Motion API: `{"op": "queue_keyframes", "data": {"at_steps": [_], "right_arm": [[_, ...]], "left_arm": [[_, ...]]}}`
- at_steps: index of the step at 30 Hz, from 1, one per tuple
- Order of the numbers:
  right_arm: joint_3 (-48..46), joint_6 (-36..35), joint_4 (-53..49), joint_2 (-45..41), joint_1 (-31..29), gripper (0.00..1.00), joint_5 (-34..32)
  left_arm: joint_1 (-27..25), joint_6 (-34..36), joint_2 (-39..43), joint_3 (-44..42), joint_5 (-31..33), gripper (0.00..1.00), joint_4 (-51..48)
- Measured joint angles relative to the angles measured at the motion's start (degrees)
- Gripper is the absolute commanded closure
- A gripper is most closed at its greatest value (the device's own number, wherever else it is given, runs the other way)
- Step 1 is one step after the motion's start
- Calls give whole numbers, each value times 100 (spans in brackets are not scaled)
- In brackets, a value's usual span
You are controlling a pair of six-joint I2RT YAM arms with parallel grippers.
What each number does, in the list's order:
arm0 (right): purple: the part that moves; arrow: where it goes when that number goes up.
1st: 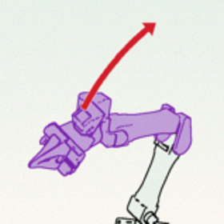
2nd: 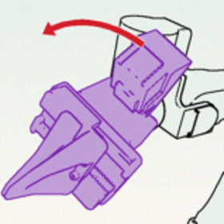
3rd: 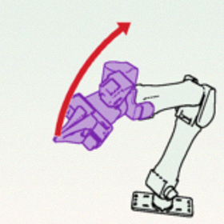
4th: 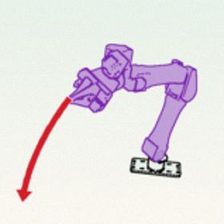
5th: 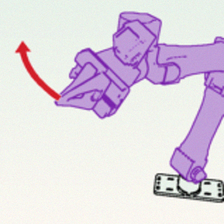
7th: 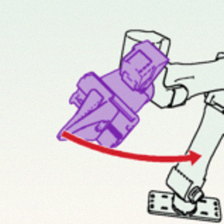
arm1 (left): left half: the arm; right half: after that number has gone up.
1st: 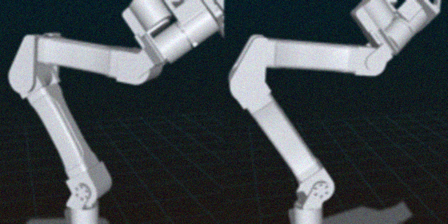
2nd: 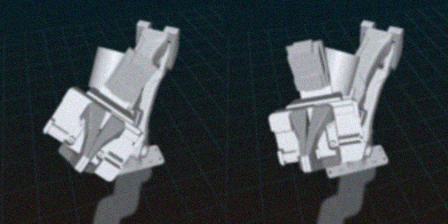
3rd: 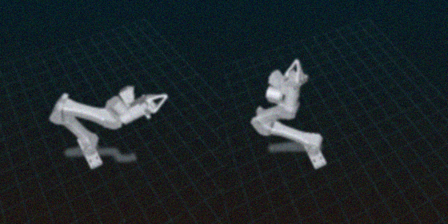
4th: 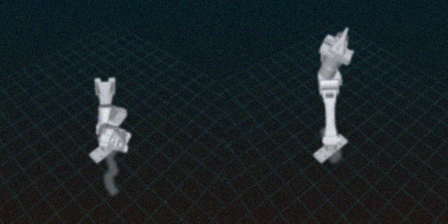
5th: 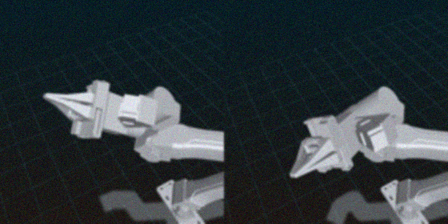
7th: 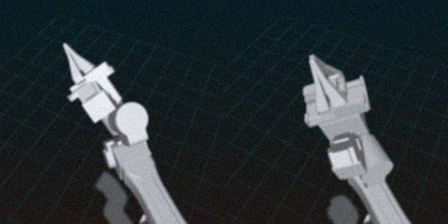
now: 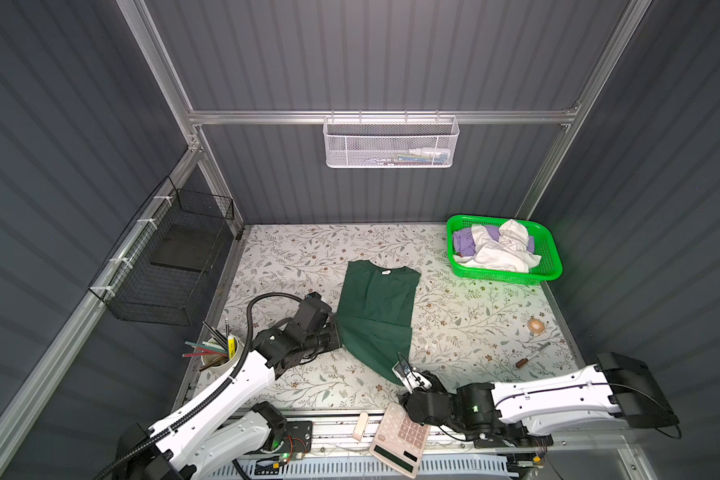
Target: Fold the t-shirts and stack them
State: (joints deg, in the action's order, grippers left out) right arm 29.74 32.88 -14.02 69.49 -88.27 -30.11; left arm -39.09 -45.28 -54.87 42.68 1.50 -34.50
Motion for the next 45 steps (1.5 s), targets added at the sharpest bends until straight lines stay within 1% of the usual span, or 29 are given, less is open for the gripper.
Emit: {"op": "queue_keyframes", "data": {"at_steps": [6, 9, 12, 14, 15, 18, 22, 23, 25, 26, 27, 29, 31, 33, 34, 37, 40, 41, 43, 45], "right_arm": [[378, 20, -57, 776, 2, 39, -262], [459, 76, -55, 776, 4, 39, -444], [417, 66, -39, 608, 4, 42, -588], [400, 11, 2, 501, 15, 46, -638], [400, -28, 42, 483, 33, 51, -638], [400, -146, 131, 522, 107, 61, -603], [402, -293, 214, 686, 157, 64, -481], [402, -321, 225, 726, 160, 66, -450], [402, -372, 245, 778, 160, 74, -398], [402, -393, 256, 791, 162, 75, -378], [402, -433, 262, 791, 162, 72, -363], [402, -492, 284, 782, 162, 57, -319], [400, -564, 315, 756, 162, 51, -260], [393, -678, 367, 704, 160, 43, -175], [391, -697, 396, 693, 162, 42, -149], [391, -745, 442, 743, 162, 43, -122], [457, -741, 374, 1034, 162, 46, -164], [496, -739, 343, 1150, 162, 50, -190], [566, -715, 299, 1331, 162, 62, -232], [603, -688, 262, 1386, 162, 68, -271]], "left_arm": [[0, -2, 0, 0, 2, 100, -24], [2, -4, 0, 0, 2, 100, -22], [0, -24, 0, 0, 0, 100, -22], [0, -26, 0, 0, 0, 100, -22], [0, -26, 0, 0, 0, 100, -22], [0, -28, 0, -7, 0, 100, -20], [0, -33, 0, -11, -11, 100, -20], [0, -39, 0, -11, -15, 100, -20], [0, -42, 0, -11, -17, 100, -22], [0, -42, 0, -11, -17, 100, -22], [0, -42, 0, -11, -15, 100, -22], [0, -42, 0, -11, -15, 100, -22], [0, -42, 0, -11, -15, 100, -22], [0, -44, 2, -13, -15, 100, -20], [0, -44, 2, -17, -15, 100, -17], [0, -44, 2, -28, -15, 100, -22], [0, -44, 2, -33, -15, 100, -24], [0, -44, 2, -33, -15, 100, -22], [0, -44, 2, -33, -15, 100, -22], [0, -44, 2, -33, -15, 100, -22]]}}
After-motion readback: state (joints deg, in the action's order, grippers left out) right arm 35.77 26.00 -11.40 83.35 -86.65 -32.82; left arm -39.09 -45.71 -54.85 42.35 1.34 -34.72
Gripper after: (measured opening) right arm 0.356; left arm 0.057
